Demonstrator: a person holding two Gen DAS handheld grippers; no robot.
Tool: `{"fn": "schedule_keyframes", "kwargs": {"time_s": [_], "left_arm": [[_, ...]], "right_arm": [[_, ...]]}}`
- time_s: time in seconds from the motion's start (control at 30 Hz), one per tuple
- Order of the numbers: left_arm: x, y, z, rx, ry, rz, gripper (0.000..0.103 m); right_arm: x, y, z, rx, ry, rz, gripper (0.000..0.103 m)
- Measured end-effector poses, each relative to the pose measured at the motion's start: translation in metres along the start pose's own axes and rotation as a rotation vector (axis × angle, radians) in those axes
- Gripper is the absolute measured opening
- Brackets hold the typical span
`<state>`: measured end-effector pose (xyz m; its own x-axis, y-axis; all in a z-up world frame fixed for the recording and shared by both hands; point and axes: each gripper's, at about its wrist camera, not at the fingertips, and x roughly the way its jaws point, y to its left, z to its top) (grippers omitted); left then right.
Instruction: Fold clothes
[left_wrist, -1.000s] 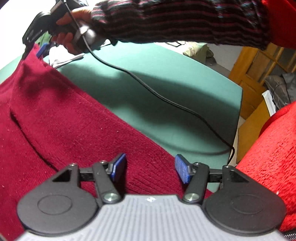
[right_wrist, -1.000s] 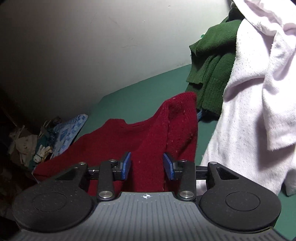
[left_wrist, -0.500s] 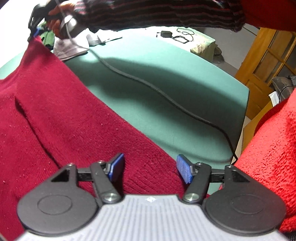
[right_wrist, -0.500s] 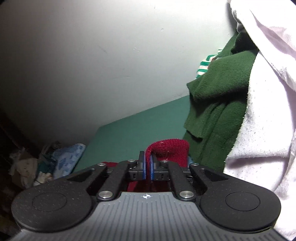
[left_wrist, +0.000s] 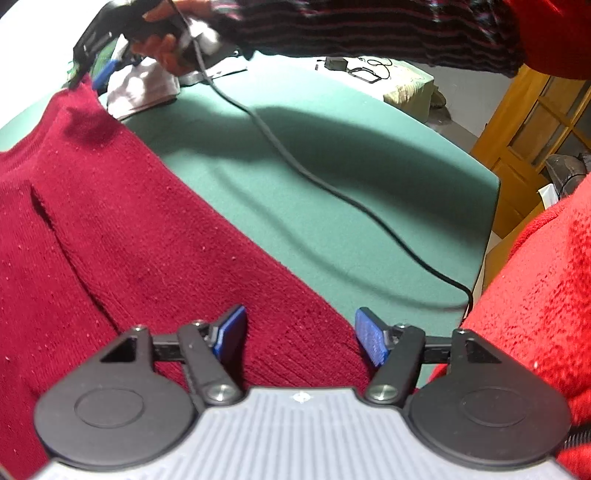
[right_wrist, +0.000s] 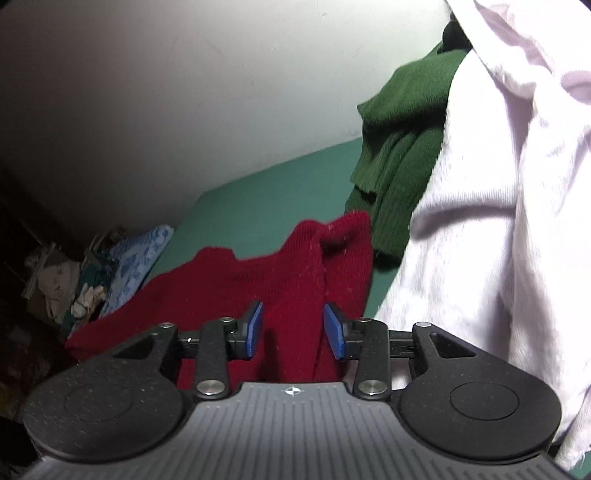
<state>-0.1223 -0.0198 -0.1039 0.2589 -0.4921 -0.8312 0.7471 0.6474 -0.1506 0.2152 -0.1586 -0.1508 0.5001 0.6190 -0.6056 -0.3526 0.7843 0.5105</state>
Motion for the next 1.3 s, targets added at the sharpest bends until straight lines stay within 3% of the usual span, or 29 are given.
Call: {"fn": "schedule_keyframes", "kwargs": {"time_s": [0.03,0.07,0.1,0.27,0.33,0.37,0.4,0.47,0.5,0.67,0.77,0.8,0.93,1.03,1.13,1.17,1.23,1.3], "left_arm": [[0.000,0.000,0.000,0.000,0.002,-0.001,0.069],[0.000,-0.001,0.000,0.003,0.004,-0.002,0.070],[0.000,-0.002,0.000,0.008,0.005,0.000,0.070],[0.000,-0.005,-0.002,0.017,0.007,0.006,0.071],[0.000,-0.006,-0.002,0.014,0.003,0.007,0.071],[0.000,-0.006,-0.002,0.010,0.000,0.007,0.071],[0.001,-0.006,-0.002,0.007,-0.003,0.008,0.071],[0.001,-0.006,-0.003,0.002,-0.010,0.009,0.072],[0.002,-0.006,-0.003,-0.001,-0.012,0.008,0.072],[0.002,-0.008,-0.004,0.003,-0.020,0.015,0.073],[0.000,-0.009,-0.008,-0.003,-0.025,0.023,0.073],[0.000,-0.009,-0.009,-0.007,-0.026,0.026,0.073],[-0.002,-0.011,-0.015,-0.033,-0.042,0.034,0.073],[-0.002,-0.012,-0.017,-0.042,-0.051,0.040,0.074],[-0.001,-0.012,-0.015,-0.041,-0.050,0.040,0.074],[-0.002,-0.011,-0.015,-0.039,-0.048,0.040,0.074],[-0.006,-0.010,-0.016,-0.037,-0.048,0.045,0.073],[-0.008,-0.008,-0.018,-0.051,-0.057,0.046,0.072]], "right_arm": [[0.003,0.000,-0.005,-0.016,0.020,-0.013,0.034],[0.010,0.000,-0.009,-0.024,0.033,-0.018,0.017],[0.015,0.000,-0.010,-0.020,0.032,-0.028,0.011],[0.022,0.006,-0.009,-0.051,0.001,-0.106,0.004],[0.007,0.015,-0.009,-0.098,-0.042,-0.156,0.016],[-0.005,0.023,-0.011,-0.136,-0.093,-0.183,0.016],[-0.016,0.030,-0.014,-0.159,-0.106,-0.145,0.016],[-0.028,0.042,-0.020,-0.166,-0.054,0.007,0.016],[-0.023,0.043,-0.022,-0.162,-0.021,0.042,0.016],[0.011,0.046,-0.027,-0.174,0.066,0.082,0.015],[0.031,0.048,-0.030,-0.181,0.117,0.106,0.000],[0.038,0.048,-0.030,-0.184,0.135,0.114,0.000],[0.053,0.025,-0.006,-0.119,0.043,0.022,0.000],[0.063,0.011,0.001,-0.080,-0.004,0.039,0.000],[0.054,0.019,0.001,-0.044,-0.002,0.031,0.000],[0.051,0.023,0.001,-0.032,0.000,0.028,0.006],[0.026,0.041,-0.005,-0.057,0.023,0.088,0.008],[0.007,0.054,-0.029,-0.082,0.122,0.125,0.014]]}}
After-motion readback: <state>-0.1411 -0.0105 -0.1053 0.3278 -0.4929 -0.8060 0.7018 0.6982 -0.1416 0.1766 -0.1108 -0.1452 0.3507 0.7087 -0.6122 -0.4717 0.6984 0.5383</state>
